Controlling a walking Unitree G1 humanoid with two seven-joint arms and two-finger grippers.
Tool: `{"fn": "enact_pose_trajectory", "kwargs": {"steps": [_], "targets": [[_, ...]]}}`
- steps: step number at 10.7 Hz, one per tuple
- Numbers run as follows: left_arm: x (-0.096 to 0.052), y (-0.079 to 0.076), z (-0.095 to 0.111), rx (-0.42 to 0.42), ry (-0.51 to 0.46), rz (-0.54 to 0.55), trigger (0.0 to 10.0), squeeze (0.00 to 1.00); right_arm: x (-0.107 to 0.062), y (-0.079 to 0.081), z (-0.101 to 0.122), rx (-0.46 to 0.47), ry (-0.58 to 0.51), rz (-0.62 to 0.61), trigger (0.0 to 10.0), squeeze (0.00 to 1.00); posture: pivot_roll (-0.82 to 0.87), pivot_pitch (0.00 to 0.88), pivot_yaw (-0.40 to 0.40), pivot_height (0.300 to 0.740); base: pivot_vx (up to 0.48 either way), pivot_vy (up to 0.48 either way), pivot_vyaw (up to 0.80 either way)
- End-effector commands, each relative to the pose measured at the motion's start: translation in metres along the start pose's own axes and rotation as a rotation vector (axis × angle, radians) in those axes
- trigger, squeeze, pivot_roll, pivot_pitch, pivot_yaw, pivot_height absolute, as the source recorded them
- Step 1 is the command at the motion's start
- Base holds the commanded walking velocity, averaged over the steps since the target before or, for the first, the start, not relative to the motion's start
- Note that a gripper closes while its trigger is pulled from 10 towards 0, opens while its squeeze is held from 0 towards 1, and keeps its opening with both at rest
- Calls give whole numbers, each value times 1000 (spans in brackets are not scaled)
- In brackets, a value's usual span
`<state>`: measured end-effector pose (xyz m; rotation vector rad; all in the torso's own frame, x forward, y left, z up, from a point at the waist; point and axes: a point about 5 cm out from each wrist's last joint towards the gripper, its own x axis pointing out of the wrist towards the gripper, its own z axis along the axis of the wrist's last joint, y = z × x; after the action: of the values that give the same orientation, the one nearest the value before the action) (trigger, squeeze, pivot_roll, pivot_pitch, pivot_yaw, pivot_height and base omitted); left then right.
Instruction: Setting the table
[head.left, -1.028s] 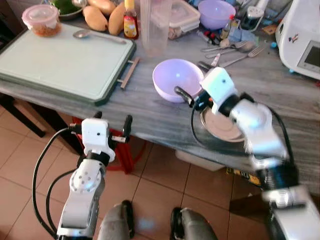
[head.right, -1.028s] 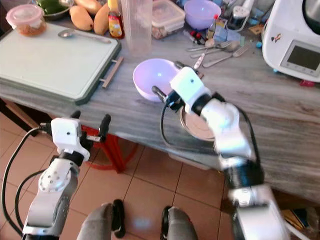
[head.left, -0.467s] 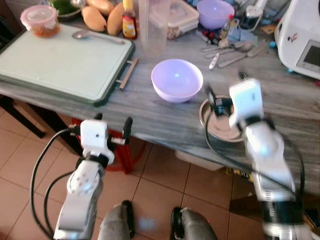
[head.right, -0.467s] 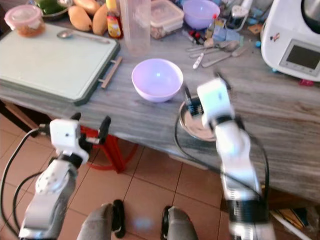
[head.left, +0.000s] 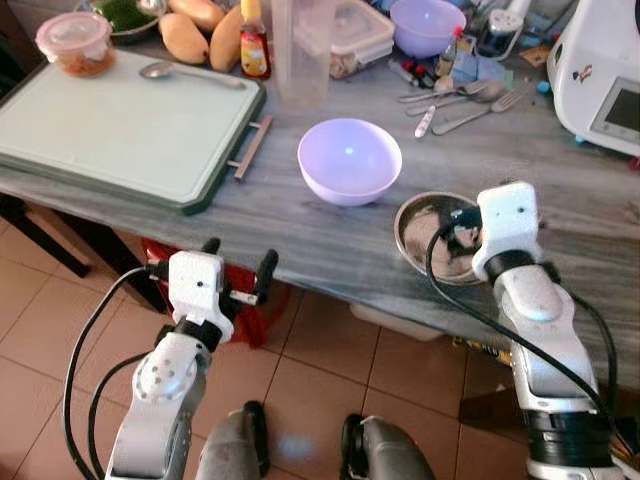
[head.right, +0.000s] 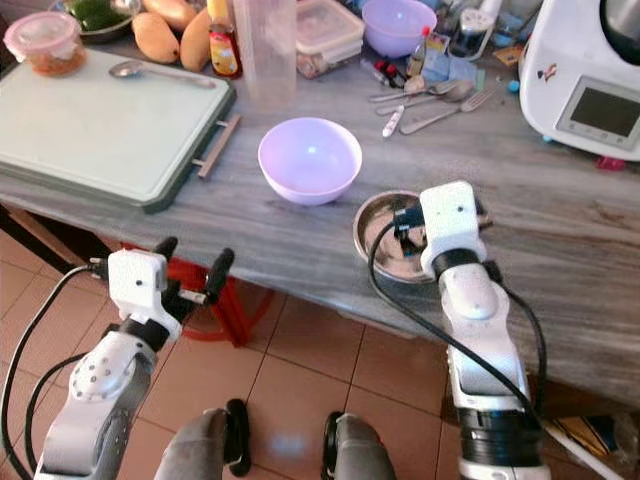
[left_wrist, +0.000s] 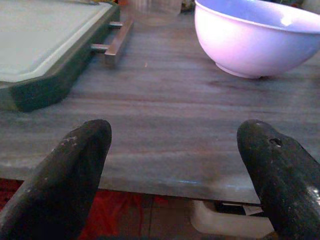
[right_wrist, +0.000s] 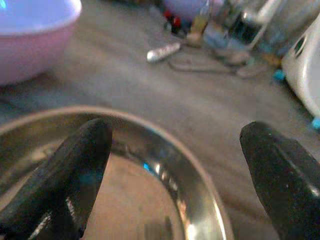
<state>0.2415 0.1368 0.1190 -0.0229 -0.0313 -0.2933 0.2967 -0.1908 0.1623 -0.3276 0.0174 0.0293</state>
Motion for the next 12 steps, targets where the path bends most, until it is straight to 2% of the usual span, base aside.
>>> {"fn": "enact_pose_trajectory", "kwargs": {"steps": [1, 3, 5, 7, 8, 12], "targets": [[-2, -2, 2, 3, -1, -18, 10000, 0, -1, 1, -3, 26, 34, 14, 10000, 1000, -41, 201, -35, 740, 0, 0, 0], [-2, -2, 2, 3, 2, -24, 10000, 0, -2, 7, -9, 51, 88, 54, 10000, 902, -41, 200, -34, 740, 0, 0, 0], [-1, -4, 2, 4, 6, -32, 10000, 0, -3, 13, -14, 110, 176, 83, 10000, 733, -42, 200, -39, 740, 0, 0, 0], [0, -6, 4, 7, 5, -38, 10000, 0, -4, 21, -15, 173, 210, 130, 10000, 341, -42, 201, -37, 740, 0, 0, 0], [1, -7, 4, 8, 4, -38, 10000, 0, -5, 27, -14, 197, 222, 170, 10000, 0, -44, 202, -37, 740, 0, 0, 0], [2, -8, 4, 12, 10, -41, 10000, 0, -1, 40, -9, 260, 229, 228, 10000, 0, -42, 206, -35, 740, 0, 0, 0]]}}
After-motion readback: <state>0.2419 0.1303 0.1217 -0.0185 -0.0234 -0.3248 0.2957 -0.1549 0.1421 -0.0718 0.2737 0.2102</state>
